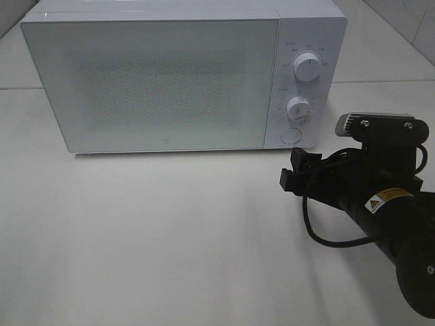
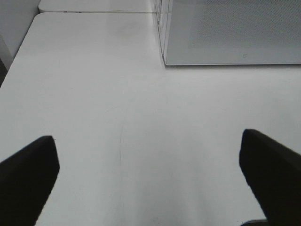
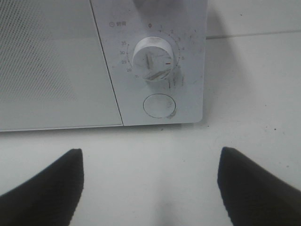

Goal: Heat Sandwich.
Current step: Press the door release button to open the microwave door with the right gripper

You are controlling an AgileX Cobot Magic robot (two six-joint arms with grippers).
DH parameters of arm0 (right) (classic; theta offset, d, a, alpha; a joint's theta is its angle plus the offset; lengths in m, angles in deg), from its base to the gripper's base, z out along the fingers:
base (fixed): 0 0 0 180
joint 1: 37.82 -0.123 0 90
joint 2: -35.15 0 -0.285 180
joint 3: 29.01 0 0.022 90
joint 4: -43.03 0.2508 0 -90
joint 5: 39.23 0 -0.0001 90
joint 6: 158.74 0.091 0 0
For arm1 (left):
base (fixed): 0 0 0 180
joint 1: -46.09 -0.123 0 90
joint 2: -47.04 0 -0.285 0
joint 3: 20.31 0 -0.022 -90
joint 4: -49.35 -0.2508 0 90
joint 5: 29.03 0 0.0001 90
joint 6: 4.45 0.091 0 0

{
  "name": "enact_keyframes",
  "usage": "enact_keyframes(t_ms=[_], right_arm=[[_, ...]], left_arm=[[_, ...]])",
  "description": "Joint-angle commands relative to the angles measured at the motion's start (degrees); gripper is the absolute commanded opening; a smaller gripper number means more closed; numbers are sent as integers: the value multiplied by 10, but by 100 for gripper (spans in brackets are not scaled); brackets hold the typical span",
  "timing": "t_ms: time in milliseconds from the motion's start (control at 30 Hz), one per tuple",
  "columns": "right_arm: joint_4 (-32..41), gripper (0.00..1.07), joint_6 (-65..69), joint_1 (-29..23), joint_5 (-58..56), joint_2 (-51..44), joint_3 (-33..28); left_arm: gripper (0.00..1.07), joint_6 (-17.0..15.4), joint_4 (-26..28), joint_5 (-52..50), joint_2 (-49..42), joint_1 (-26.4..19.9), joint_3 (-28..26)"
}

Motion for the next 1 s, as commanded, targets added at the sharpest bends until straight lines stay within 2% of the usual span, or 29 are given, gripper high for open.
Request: enact_keyframes(t_ms=[33, 167, 267, 333, 467, 600, 733, 767, 800, 867, 900, 933, 1000], right_arm=[[-5, 76, 110, -2, 10, 0, 3], [-5, 76, 215, -2, 10, 0, 3], [-5, 76, 359, -2, 10, 5, 3], [-6, 76, 388, -2, 10, 7, 3], [-18, 76, 593, -2, 10, 30, 3], [-34, 76, 681, -2, 11, 37, 3], [-38, 74, 706, -2, 21, 37, 3], [-38, 70, 724, -2, 25, 37, 3], [-38, 70, 724, -2, 25, 37, 3], [-38, 61, 755, -2, 25, 37, 3], [-38, 49, 794, -2, 24, 37, 3], [-38, 49, 794, -2, 24, 37, 3], [-38, 33, 831, -2, 23, 37, 3]], left_arm=[[101, -1, 1, -3, -15, -1, 2], [101, -1, 1, -3, -15, -1, 2], [101, -1, 1, -3, -15, -1, 2], [101, -1, 1, -3, -15, -1, 2], [101, -1, 1, -3, -15, -1, 2], [101, -1, 1, -3, -15, -1, 2], [101, -1, 1, -3, -15, -1, 2], [101, -1, 1, -3, -15, -1, 2], [101, -1, 1, -3, -15, -1, 2], [101, -1, 1, -3, -15, -1, 2], [101, -1, 1, -3, -15, -1, 2], [101, -1, 1, -3, -15, -1, 2], [101, -1, 1, -3, -15, -1, 2]])
